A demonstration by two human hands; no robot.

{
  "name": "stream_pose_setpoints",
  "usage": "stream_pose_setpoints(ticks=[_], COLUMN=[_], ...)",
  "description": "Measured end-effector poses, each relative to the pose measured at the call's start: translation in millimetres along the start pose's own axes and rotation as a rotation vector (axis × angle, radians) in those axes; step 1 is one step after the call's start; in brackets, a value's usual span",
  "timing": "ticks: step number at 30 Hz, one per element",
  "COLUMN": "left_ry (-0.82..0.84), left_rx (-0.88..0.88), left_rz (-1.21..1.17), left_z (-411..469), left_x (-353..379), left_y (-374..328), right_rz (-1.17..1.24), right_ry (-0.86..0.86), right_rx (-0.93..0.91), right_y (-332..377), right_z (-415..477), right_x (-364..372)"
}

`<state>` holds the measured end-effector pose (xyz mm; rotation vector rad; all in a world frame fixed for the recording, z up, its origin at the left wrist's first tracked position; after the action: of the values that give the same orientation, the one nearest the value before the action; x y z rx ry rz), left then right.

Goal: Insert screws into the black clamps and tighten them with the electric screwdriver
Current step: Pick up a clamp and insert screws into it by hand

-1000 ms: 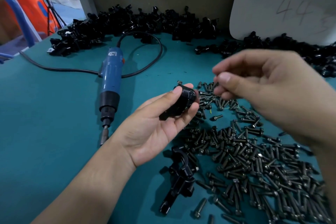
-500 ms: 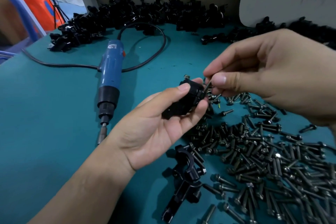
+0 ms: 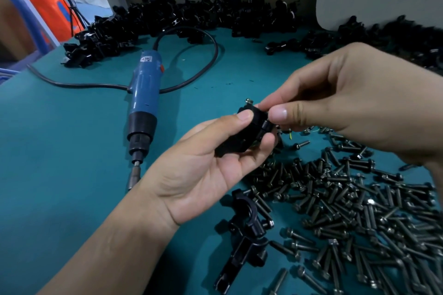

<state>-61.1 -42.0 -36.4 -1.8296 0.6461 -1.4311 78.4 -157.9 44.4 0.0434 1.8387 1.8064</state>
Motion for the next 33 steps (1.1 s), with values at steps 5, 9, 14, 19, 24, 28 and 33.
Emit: stream_pose_setpoints(ticks=[5,9,14,19,24,28,33], left_ry=[-0.011,-0.053,-0.038,-0.062,-0.025,-0.014,-0.013], left_rx=[0.003,0.011,0.018,0.024,0.006,0.014,0.008], left_rz=[0.002,-0.034,-0.015,-0.006,-0.035,-0.030,-0.047], left_z=[-0.4,0.5,-1.2,-1.1,0.0,-0.4,-0.2], left_x=[0.6,0.2,3.5,1.8,0.3,2.0,2.8], left_y=[-0.3,-0.1,-1.3,-2.4,-1.8,-0.3,-0.4], right_rz=[-0.044,-0.109,-0.371,-0.415,-0.366,-0.395,-0.436], right_ry=[0.011,-0.010,-0.041,-0.015,0.031,0.050,0.060], right_rx=[0.012,0.002,0.048,0.106,0.098,0.101,0.187], right_y=[2.4,5.9,9.6,3.7,9.6,8.8,7.3], right_z=[-1.7,-1.4,1.0,6.0,-0.3,-0.7,1.4], right_x=[0.1,5.1,13.5,22.6,17.6,21.9,20.9])
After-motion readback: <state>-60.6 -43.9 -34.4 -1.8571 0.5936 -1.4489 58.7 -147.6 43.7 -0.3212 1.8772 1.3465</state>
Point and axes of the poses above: each hand's wrist, its own z-axis towards the middle knuckle, its own x-axis out of the palm, y = z × x, the point moved 2 cm from there along z, towards the middle knuckle, and after that the axes turned 13 degrees about z, right-handed, at the moved point
